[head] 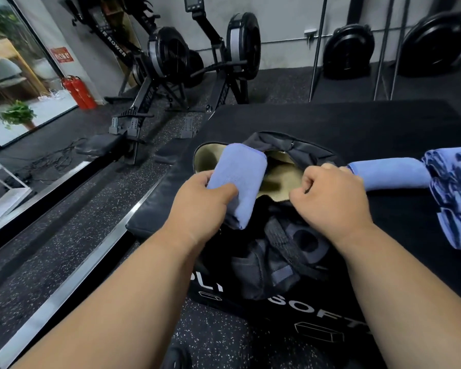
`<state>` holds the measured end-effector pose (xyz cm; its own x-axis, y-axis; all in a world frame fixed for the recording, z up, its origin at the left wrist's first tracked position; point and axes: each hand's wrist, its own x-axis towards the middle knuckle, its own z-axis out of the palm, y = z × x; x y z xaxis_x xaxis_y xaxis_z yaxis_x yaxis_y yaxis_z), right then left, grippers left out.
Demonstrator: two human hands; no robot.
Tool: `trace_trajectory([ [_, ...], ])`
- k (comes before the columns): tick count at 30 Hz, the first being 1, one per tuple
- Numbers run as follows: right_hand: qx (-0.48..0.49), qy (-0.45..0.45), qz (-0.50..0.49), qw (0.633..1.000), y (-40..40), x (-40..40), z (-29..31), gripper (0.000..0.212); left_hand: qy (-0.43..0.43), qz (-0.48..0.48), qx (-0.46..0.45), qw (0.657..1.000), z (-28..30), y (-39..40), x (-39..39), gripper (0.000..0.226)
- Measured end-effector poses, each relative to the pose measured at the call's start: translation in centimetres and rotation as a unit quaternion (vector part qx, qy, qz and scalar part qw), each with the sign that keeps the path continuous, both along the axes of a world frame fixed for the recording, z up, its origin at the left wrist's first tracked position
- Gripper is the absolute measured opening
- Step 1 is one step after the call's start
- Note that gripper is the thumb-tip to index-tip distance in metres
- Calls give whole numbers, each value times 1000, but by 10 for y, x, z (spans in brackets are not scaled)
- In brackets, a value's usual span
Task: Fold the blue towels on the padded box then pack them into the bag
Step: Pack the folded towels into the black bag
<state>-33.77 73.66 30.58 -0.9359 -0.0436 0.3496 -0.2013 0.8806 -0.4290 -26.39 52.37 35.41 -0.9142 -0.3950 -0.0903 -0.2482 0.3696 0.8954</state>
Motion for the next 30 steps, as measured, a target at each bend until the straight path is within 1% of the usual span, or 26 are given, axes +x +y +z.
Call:
trace_trajectory([
  [1,-11,-12,12,1000,5,2,1,6,-12,-18,-5,1000,1,5,-6,24],
  [2,-17,-28,25,999,9,4,2,16,-27,-28,-3,999,1,9,-13,27],
  [4,-24,-69,70,995,19,4,3,46,-56,-35,18,998,2,17,-25,28],
  [5,-29,-80,90,992,23,4,3,57,-75,-38,33,996,3,21,-30,29],
  [7,-51,-98,115,987,33,3,3,66,-117,-41,69,990,3,27,-41,39],
  [9,-85,-104,128,983,43,2,2,70,-142,-43,105,983,2,31,-51,40],
  [11,-106,-100,141,979,51,1,2,74,-152,-43,106,982,2,34,-62,34],
  [14,-139,-102,157,972,60,0,1,74,-150,-50,87,984,1,42,-78,16],
  [17,-178,-126,174,960,69,-3,1,74,-139,-87,115,980,-7,53,-89,4],
  [19,-200,-139,181,953,75,-5,1,74,-134,-110,159,972,-18,61,-93,8],
  [22,-213,-139,189,948,79,-5,0,74,-143,-115,197,963,-34,74,-96,14],
  [25,-225,-133,196,945,83,-4,-3,75,-151,-107,198,962,-46,84,-101,9],
  [30,-238,-127,201,942,86,-4,-6,75,-149,-99,195,964,-69,92,-108,16],
])
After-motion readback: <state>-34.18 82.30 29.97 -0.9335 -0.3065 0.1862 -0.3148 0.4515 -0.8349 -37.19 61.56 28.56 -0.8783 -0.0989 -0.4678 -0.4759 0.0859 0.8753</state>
